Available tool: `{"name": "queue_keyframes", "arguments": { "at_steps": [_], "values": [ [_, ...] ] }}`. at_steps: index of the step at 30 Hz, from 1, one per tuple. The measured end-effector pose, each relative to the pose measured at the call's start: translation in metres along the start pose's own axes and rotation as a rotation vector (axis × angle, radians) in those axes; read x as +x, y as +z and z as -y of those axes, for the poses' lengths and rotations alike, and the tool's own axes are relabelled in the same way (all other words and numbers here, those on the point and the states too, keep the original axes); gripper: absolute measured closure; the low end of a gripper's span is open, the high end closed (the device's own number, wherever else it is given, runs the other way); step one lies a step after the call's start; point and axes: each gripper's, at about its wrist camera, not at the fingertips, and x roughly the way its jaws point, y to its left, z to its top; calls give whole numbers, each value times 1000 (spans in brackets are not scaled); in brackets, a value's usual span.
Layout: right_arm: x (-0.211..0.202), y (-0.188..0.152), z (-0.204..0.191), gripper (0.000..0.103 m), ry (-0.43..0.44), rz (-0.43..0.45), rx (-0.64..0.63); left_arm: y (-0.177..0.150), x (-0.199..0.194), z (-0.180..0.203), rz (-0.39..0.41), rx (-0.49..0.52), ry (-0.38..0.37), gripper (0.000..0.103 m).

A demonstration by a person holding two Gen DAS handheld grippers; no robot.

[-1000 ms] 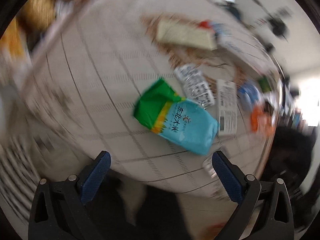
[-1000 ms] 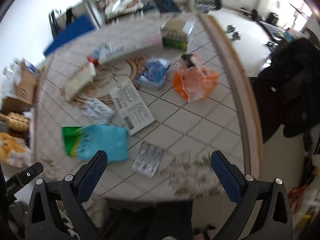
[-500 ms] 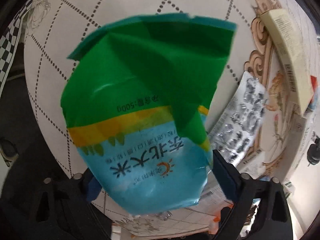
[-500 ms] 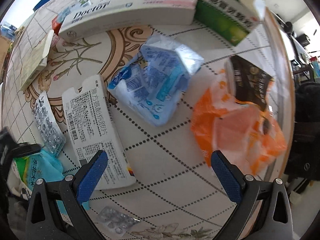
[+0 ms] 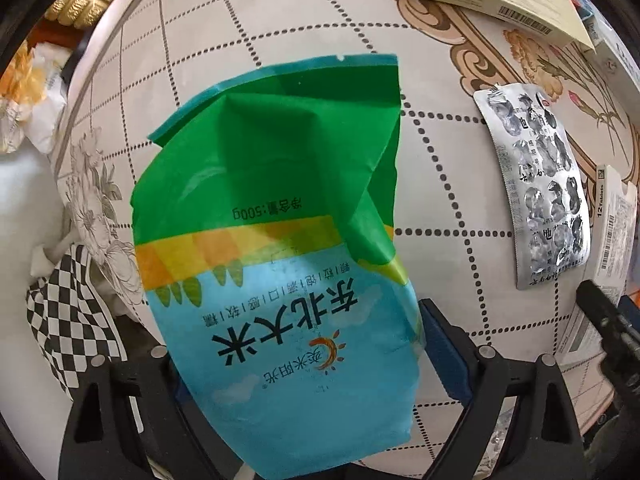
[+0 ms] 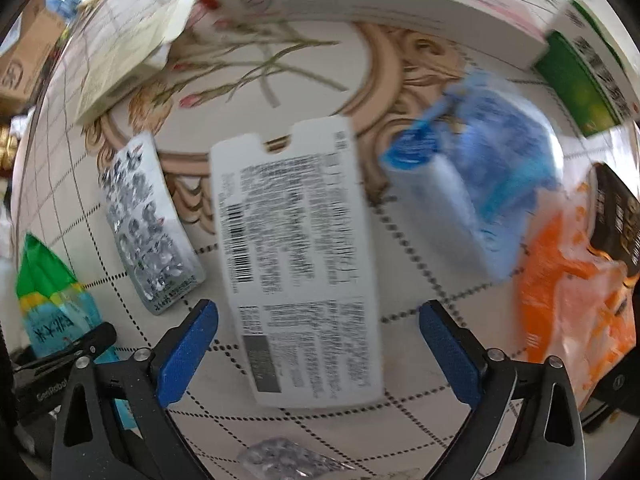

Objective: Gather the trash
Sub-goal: 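Grasp the green-blue rice bag with the left tool while the right tool grasps a white medicine leaflet, then carry both items over the white bin and open both tools to drop them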

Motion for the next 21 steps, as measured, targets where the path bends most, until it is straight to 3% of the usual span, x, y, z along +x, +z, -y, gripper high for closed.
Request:
{"name": "queue_keyframes", "arguments": {
  "at_steps": [2, 5, 11, 15, 21],
  "values": [
    [0, 1, -6, 7, -38, 13, -36, 3, -4, 9, 12, -9, -13, 14],
    [-5, -4, -7, 29, -63, 48, -87, 0, -3, 19, 42, -13, -9, 14],
    [2, -17, 5, 29, -29, 31, -73, -15, -2, 21, 96, -7, -48, 14],
    [-20, -27, 13, 29, 13, 70, -38, -31, -35, 23, 170, 20, -87, 14],
    [-47, -74, 29, 29, 63, 150, -13, -69, -81, 3, 285, 28, -172, 14]
  ]
}}
